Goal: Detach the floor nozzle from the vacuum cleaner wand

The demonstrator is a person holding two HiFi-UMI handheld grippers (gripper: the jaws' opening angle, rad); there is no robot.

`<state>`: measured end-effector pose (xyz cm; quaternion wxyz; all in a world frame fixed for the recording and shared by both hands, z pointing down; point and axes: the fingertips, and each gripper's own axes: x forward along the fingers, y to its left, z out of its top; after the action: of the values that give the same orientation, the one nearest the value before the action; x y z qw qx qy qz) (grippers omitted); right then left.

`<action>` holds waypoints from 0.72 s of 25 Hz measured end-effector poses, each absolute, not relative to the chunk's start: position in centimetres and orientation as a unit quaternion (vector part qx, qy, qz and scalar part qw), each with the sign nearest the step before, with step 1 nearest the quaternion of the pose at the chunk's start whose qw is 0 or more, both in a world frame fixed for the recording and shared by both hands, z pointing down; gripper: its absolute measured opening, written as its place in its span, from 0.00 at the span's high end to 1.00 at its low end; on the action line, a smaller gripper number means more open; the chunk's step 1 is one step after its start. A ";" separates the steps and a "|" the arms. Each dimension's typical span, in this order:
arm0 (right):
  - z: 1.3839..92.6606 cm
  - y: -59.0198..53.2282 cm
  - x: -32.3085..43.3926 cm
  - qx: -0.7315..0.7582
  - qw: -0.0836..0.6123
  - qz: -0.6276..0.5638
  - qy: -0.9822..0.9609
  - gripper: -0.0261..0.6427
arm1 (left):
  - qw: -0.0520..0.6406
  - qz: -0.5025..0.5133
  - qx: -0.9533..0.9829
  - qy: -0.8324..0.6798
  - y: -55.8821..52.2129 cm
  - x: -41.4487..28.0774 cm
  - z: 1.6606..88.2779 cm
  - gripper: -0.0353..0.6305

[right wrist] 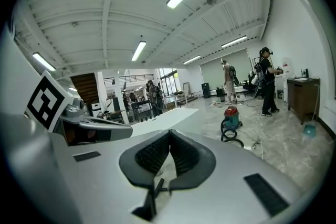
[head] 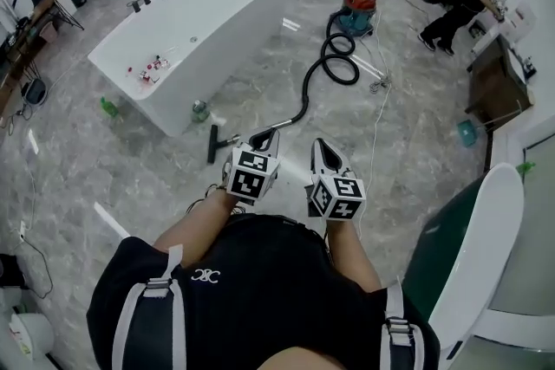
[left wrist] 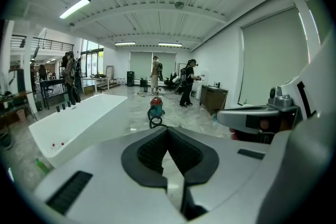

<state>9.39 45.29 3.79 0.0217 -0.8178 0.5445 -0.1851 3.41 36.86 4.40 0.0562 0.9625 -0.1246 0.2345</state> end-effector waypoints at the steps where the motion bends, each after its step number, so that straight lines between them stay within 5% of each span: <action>1: 3.8 44.3 9.9 -0.816 0.022 -0.185 0.547 0.94 | 0.059 0.235 0.962 -0.130 35.9 3.7 4.5 0.95; 18: 7.5 26.3 8.9 -0.705 -0.041 -0.202 0.679 0.94 | 0.160 0.229 0.915 -0.290 20.7 0.4 8.8 0.95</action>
<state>8.86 26.26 7.49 -0.0414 -0.7047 0.6788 -0.2022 0.36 20.67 8.85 0.1604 0.9153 -0.2900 0.2291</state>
